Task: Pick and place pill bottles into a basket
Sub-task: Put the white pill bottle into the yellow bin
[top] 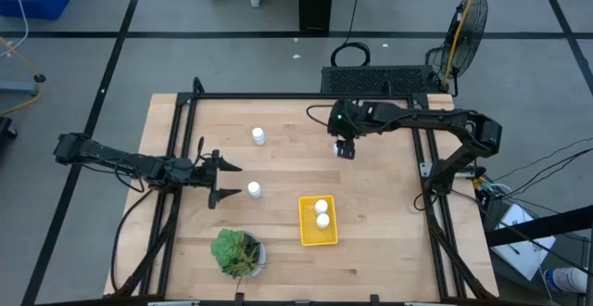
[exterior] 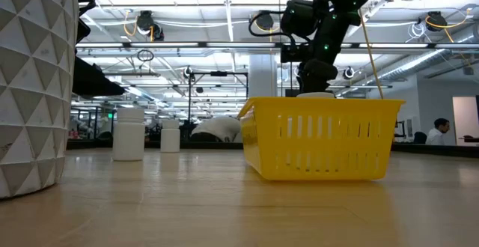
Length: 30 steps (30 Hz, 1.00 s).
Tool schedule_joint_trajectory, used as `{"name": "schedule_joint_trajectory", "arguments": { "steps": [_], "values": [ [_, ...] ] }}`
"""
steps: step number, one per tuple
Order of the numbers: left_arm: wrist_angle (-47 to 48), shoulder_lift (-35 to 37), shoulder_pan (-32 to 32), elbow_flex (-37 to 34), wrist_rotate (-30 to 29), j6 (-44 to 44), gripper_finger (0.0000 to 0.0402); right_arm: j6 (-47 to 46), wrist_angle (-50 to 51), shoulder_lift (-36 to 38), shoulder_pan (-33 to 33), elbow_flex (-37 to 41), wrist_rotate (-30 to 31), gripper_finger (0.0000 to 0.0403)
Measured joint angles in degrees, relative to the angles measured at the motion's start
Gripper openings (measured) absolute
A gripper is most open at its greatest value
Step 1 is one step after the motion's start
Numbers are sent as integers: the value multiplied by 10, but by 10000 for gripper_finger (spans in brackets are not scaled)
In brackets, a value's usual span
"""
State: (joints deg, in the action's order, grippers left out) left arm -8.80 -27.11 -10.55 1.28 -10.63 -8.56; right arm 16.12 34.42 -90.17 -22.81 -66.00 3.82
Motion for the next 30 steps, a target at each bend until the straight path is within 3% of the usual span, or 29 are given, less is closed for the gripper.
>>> {"name": "schedule_joint_trajectory", "arguments": {
  "steps": [9, 13, 26, 30],
  "values": [
    [0, 0, 0, 0, 1, 0, 347, -34, 0, 0, 16, 0, 10, 240],
    [2, 0, 0, 0, 1, 0, 347, -52, 1, 0, 16, 0, 52, 240],
    [5, 0, 0, 0, 1, -1, 347, -77, 2, 0, 44, 0, 54, 240],
    [5, 0, 0, 0, 1, -3, 347, -76, -1, 0, 54, 0, 108, 240]
  ]
}}
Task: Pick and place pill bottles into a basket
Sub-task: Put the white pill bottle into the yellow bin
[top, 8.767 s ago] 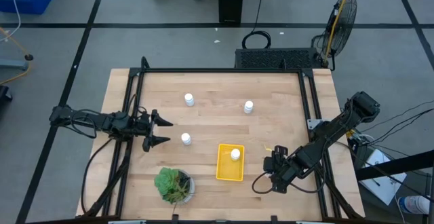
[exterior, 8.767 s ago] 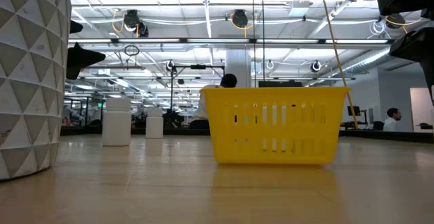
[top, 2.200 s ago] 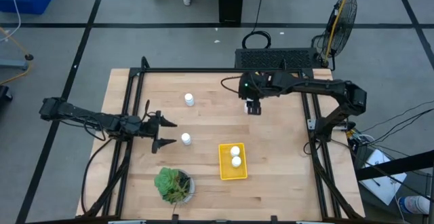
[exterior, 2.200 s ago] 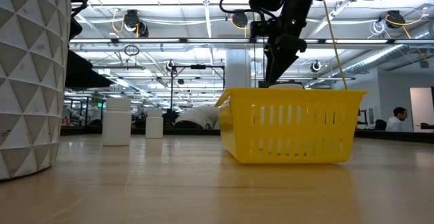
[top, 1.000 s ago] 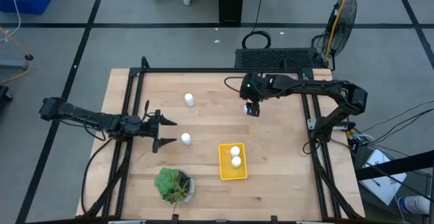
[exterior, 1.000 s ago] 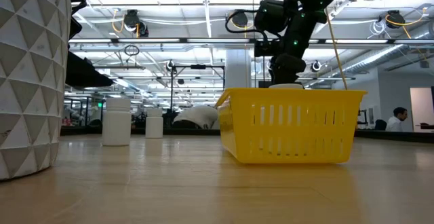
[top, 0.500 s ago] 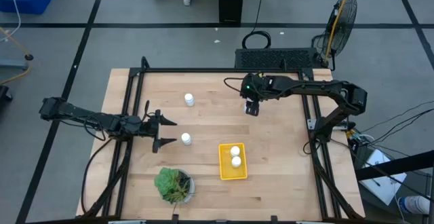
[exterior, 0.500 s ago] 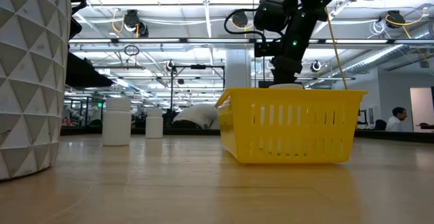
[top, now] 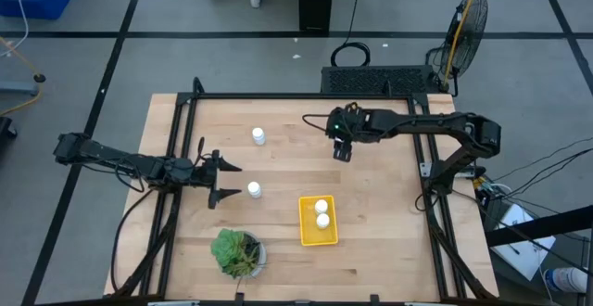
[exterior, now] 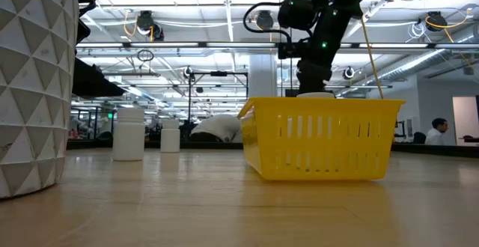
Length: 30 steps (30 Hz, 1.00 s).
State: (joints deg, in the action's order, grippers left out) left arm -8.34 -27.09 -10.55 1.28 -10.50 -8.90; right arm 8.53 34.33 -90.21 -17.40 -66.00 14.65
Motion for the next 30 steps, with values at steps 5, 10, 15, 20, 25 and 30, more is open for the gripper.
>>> {"name": "schedule_joint_trajectory", "arguments": {
  "steps": [5, 10, 15, 20, 25, 30],
  "values": [
    [0, 0, 0, 0, 0, -5, 347, 10, 0, 0, 7, 0, 30, 240],
    [0, 0, 0, 0, 2, -6, 347, -8, -3, 0, 5, 0, -35, 240],
    [0, 0, 0, 0, 2, -6, 347, -1, 5, 0, 5, 0, -66, 240],
    [0, 0, 0, 0, 2, -7, 347, 44, 13, 6, 6, 0, -115, 239],
    [0, 0, 0, 0, 2, -7, 347, 91, 11, 9, 23, 0, -33, 234],
    [0, 0, 0, 0, 2, -14, 347, 91, 11, 9, 29, 0, -29, 231]
  ]
}}
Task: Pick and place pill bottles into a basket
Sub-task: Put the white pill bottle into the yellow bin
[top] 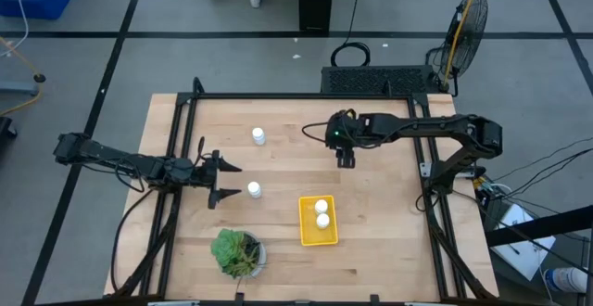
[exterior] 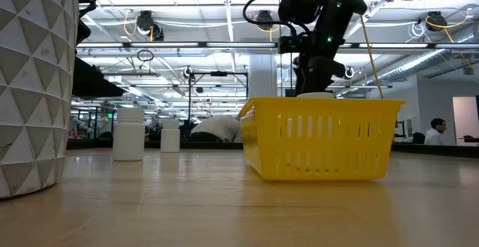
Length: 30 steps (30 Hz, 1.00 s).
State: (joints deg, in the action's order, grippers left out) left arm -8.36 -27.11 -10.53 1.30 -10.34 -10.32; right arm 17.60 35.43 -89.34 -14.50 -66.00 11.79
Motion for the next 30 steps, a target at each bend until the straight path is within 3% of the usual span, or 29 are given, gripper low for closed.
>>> {"name": "schedule_joint_trajectory", "arguments": {
  "steps": [6, 17, 30],
  "values": [
    [0, 0, 0, 0, 3, -2, 347, -35, 12, 0, -9, 0, -134, 232],
    [0, 0, 0, 0, 3, -7, 347, -2, 29, 0, -60, 0, -122, 235],
    [0, 0, 0, 0, 3, -7, 347, -7, 2, 0, -87, 0, -180, 235]
  ]
}}
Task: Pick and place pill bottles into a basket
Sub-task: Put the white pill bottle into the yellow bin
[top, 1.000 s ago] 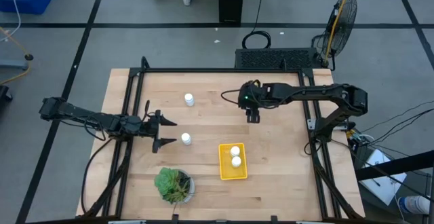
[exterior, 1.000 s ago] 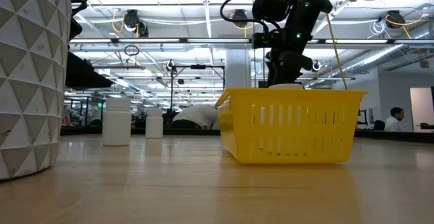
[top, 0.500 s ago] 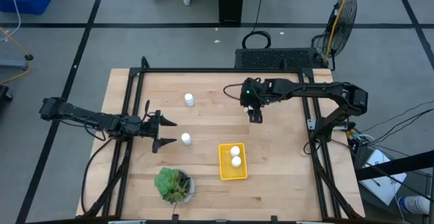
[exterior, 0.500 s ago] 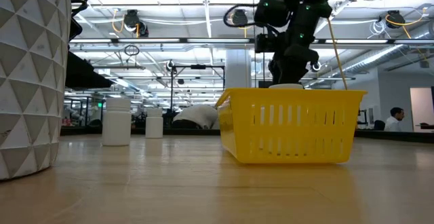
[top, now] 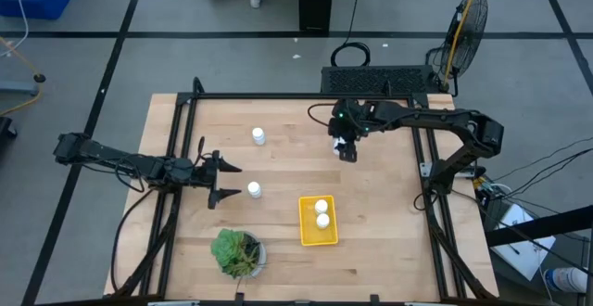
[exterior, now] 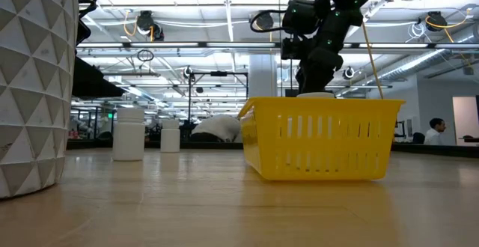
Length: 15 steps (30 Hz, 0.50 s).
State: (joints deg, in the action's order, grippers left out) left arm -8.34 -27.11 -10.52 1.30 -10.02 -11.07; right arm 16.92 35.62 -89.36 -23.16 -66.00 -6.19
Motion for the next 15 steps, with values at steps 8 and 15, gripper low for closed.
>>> {"name": "schedule_joint_trajectory", "arguments": {
  "steps": [8, 15],
  "values": [
    [0, 0, 0, 0, 0, 0, 347, -6, -3, 0, 0, 0, 0, 234],
    [1, 0, 0, 0, 0, 1, 347, -2, -33, 0, -4, 32, 1, 234]
  ]
}}
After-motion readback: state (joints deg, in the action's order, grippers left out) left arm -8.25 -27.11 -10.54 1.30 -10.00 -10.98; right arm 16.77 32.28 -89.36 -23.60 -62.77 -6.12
